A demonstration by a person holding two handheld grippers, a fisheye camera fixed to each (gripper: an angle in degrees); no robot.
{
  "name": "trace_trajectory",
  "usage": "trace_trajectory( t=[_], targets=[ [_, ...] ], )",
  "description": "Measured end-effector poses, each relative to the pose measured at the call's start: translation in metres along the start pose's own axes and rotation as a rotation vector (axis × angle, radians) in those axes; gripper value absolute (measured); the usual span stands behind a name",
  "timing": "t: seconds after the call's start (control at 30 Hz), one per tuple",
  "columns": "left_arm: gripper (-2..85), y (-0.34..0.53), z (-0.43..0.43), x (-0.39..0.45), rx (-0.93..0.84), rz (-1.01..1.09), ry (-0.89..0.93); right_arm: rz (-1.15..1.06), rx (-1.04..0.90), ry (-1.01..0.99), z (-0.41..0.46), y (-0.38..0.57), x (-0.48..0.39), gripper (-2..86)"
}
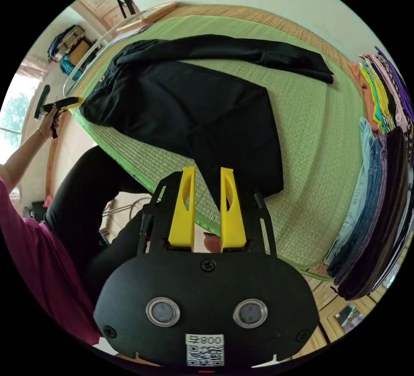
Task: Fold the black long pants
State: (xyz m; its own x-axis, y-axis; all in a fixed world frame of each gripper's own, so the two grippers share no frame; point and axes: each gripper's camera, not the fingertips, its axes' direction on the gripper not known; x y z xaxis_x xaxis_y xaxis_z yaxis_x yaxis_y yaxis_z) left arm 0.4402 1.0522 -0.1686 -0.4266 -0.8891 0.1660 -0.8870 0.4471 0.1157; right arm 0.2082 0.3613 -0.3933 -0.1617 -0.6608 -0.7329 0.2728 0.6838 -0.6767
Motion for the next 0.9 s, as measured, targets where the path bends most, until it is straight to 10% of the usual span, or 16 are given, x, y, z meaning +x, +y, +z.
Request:
trace_trajectory(
  t=[0.37, 0.9],
  targets=[
    [10.4, 0.012, -0.009, 0.016, -0.029, -0.008, -0.139, 0.018, -0.051, 0.156, 0.052, 0.011, -0.026, 4.1],
    [1.5, -0.014, -0.100, -0.004, 0.110, 0.023, -0.066, 0.348, 0.226, -0.204, -0.067, 0.127, 0.144, 0.6]
  ],
)
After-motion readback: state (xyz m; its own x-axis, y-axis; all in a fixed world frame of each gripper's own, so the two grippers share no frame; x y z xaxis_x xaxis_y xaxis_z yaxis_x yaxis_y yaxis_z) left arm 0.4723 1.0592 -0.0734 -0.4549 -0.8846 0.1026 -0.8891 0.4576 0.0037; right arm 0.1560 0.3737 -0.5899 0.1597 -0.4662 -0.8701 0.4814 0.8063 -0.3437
